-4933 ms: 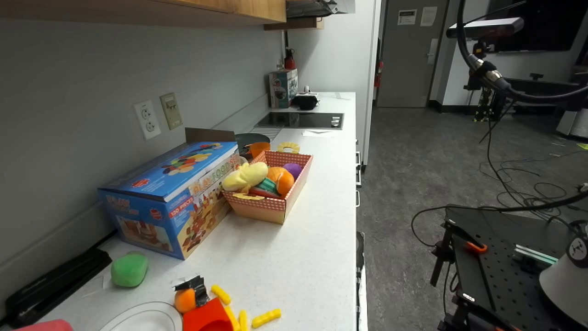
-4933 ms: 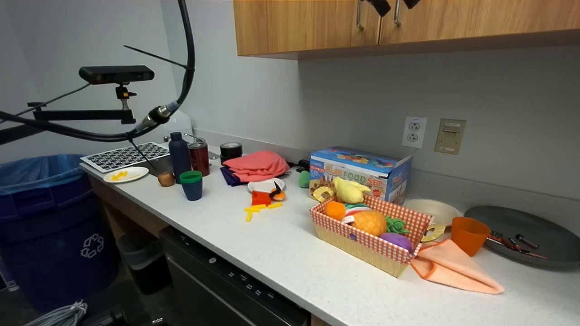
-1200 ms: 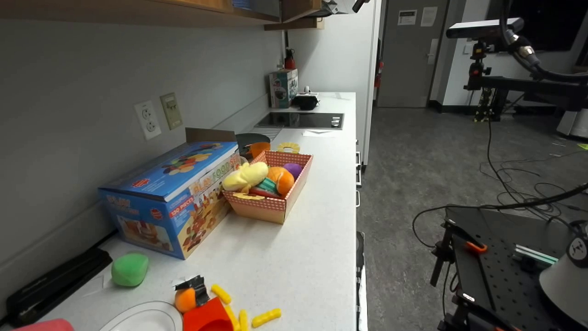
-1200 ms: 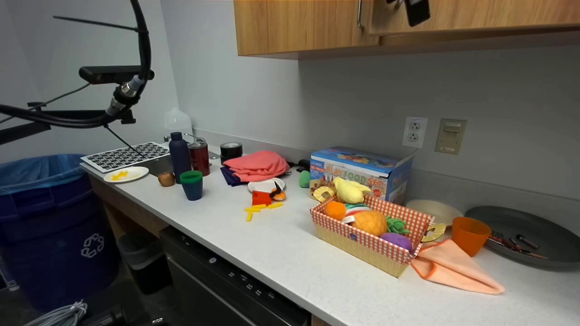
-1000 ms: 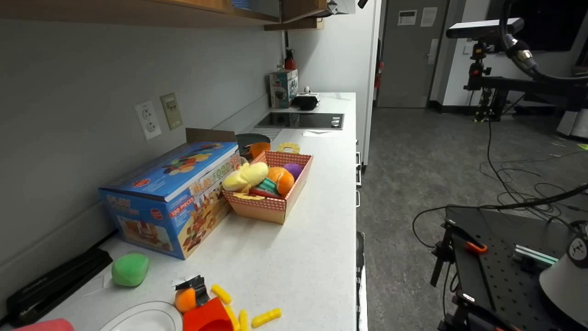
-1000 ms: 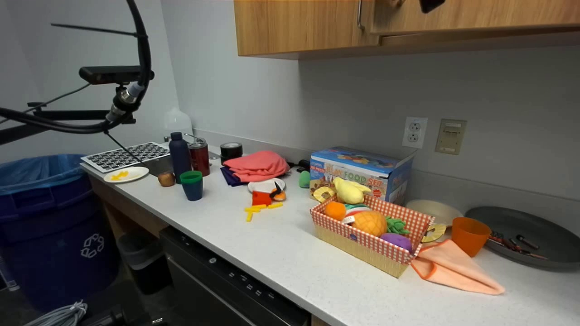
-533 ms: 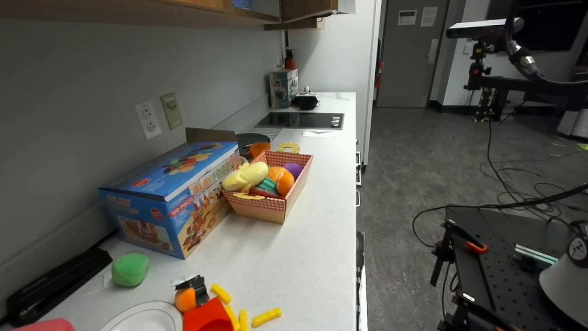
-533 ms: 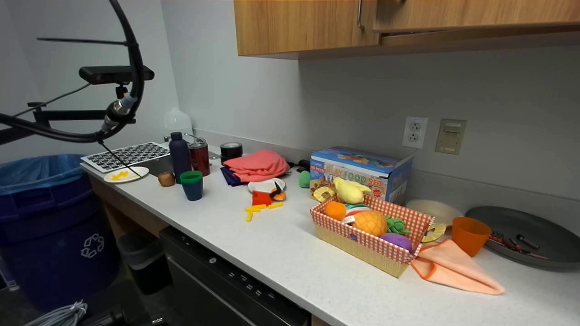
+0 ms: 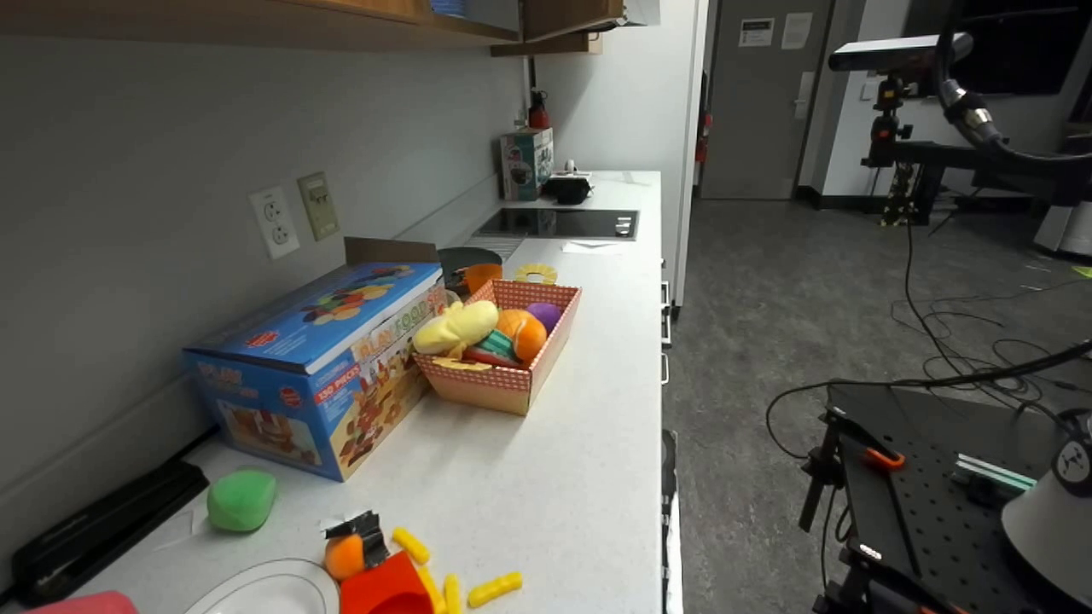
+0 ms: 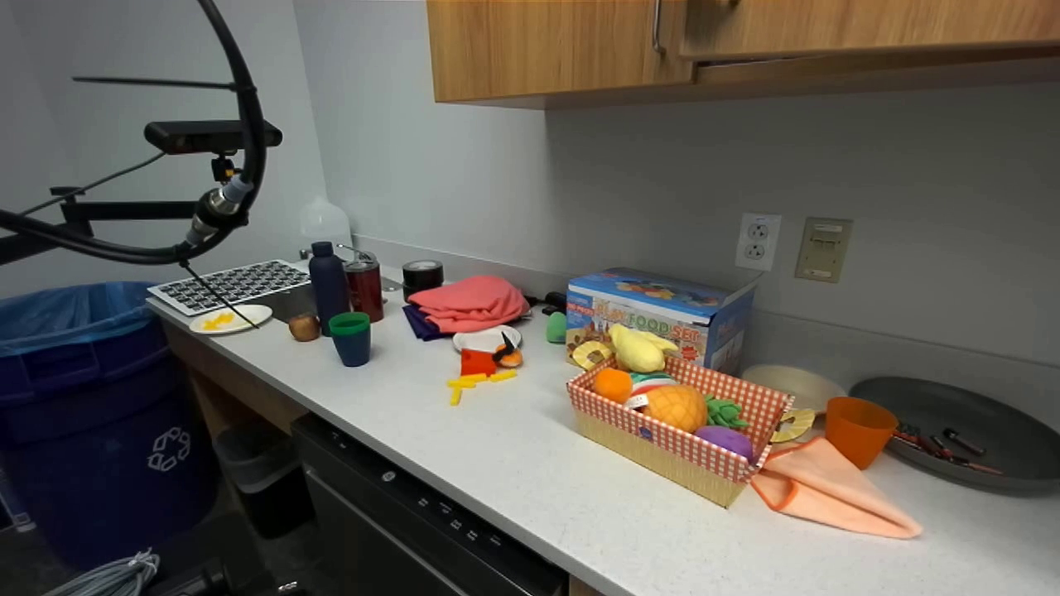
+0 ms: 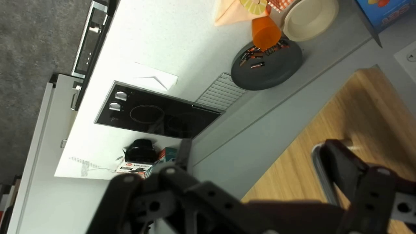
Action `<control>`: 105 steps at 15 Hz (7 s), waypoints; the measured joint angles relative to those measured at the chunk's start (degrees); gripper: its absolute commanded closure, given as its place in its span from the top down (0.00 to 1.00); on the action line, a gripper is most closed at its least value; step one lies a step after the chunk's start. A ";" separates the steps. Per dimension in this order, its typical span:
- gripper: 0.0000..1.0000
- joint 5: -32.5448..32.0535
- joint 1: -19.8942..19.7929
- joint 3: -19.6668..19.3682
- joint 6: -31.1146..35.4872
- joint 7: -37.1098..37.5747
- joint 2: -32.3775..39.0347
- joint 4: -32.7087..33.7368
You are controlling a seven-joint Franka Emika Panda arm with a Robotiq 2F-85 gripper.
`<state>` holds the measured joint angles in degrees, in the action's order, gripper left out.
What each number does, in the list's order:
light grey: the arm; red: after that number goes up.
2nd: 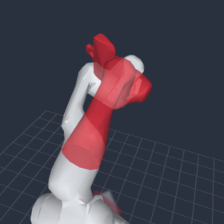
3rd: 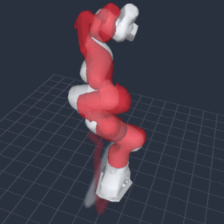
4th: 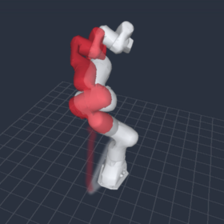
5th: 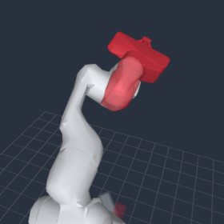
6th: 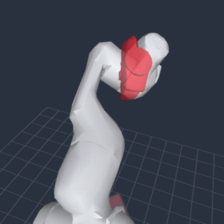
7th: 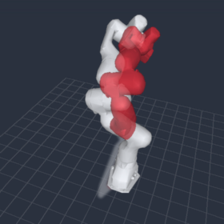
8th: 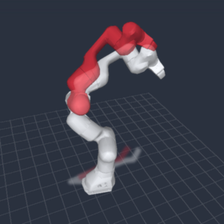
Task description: Open the right door on the first upper cabinet from the left
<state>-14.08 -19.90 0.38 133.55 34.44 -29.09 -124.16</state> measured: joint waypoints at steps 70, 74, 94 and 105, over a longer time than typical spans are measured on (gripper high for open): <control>1.00 5.57 2.32 -1.27 5.99 -9.71 -0.95 -0.94; 1.00 1.28 -0.18 0.50 5.87 -6.27 -1.97 -1.60; 1.00 -30.76 -22.44 -0.45 2.94 12.82 -3.81 1.52; 1.00 -55.63 -19.61 -2.09 -0.05 37.04 -2.76 3.59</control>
<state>-69.71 -39.51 -1.71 133.50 71.48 -31.85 -120.57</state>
